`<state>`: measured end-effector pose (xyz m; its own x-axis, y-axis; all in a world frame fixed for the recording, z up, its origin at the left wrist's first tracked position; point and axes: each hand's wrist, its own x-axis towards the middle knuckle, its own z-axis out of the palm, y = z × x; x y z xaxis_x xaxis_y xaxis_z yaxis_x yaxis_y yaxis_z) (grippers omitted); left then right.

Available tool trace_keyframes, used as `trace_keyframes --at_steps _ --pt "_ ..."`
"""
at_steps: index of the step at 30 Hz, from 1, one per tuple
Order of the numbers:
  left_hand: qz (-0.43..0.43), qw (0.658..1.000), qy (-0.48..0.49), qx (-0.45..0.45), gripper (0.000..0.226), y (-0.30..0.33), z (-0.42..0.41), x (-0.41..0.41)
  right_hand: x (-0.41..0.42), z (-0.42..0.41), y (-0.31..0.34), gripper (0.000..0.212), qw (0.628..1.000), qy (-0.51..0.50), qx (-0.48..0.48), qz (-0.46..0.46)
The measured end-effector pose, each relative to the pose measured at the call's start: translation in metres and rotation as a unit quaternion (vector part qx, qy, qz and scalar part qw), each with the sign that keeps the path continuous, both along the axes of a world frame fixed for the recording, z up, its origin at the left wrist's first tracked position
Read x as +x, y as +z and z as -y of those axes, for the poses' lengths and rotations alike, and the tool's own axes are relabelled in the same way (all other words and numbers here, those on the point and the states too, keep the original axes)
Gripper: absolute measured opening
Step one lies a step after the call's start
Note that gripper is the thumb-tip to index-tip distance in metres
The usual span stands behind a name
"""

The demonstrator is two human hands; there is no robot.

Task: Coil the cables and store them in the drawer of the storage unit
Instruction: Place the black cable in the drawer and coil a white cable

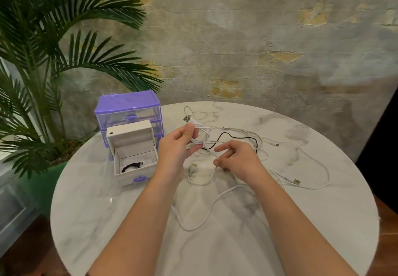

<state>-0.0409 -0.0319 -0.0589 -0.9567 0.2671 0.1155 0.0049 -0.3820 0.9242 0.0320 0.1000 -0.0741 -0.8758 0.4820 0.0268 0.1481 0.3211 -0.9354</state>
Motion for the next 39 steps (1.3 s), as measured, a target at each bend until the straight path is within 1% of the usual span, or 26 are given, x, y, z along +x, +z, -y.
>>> trace_keyframes --at_steps 3,7,9,12,15,18,19,20,22,23,24,27,30,33,36,39 --pt "0.013 0.999 0.034 0.03 0.02 0.003 0.004 -0.005 0.0 -0.004 -0.002 0.023 0.998 -0.023 0.054 0.017" --pt "-0.01 0.998 0.055 0.028 0.021 0.002 0.002 -0.003 0.003 -0.005 0.0 0.03 0.99 -0.043 0.13 0.029" --pt "-0.017 0.999 0.039 0.016 0.024 0.001 -0.001 -0.002 0.005 -0.004 0.001 0.035 0.987 -0.027 0.152 0.036" --pt "-0.004 1.0 -0.015 0.016 0.025 0.001 -0.003 -0.001 0.006 -0.002 0.001 0.039 0.983 -0.005 0.181 0.034" --pt "0.013 0.999 -0.043 0.029 0.022 0.004 -0.002 0.001 0.003 0.002 0.0 0.032 0.977 0.036 0.208 0.033" --pt "0.036 0.998 -0.052 0.025 0.021 0.005 -0.004 0.004 0.001 0.009 -0.002 0.014 0.968 0.059 0.242 0.037" --pt "0.043 0.997 -0.053 0.023 0.021 0.006 -0.005 0.005 0.002 0.012 -0.001 0.015 0.963 0.051 0.261 0.032" --pt "0.049 0.997 -0.054 0.021 0.022 0.006 -0.006 0.006 0.003 0.014 0.0 0.023 0.961 0.039 0.274 0.025" --pt "0.061 0.996 -0.058 0.019 0.022 0.006 -0.006 0.006 0.004 0.017 0.002 0.04 0.959 0.019 0.283 0.009" --pt "0.068 0.996 -0.063 0.021 0.02 0.006 -0.006 0.006 0.004 0.017 0.003 0.044 0.959 0.016 0.283 0.007" --pt "0.075 0.994 -0.069 0.025 0.018 0.006 -0.006 0.006 0.004 0.017 0.002 0.043 0.96 0.018 0.28 0.01" --pt "0.103 0.989 -0.096 0.052 0.016 0.006 -0.004 0.006 0.002 0.014 0.0 0.032 0.966 0.027 0.256 0.009" --pt "0.132 0.98 -0.118 0.091 0.015 0.007 0.0 0.004 0.0 0.012 -0.001 0.031 0.97 -0.003 0.245 -0.006" --pt "0.154 0.973 -0.125 0.115 0.011 0.007 0.002 -0.001 -0.001 0.011 -0.001 0.03 0.966 -0.018 0.258 0.006" --pt "0.144 0.975 -0.13 0.111 0.012 0.008 0.002 0.0 -0.001 0.009 -0.001 0.028 0.962 -0.032 0.27 0.023" --pt "0.112 0.981 -0.142 0.074 0.009 0.011 0.003 0.004 0.0 0.007 -0.001 0.026 0.962 -0.061 0.264 0.016"
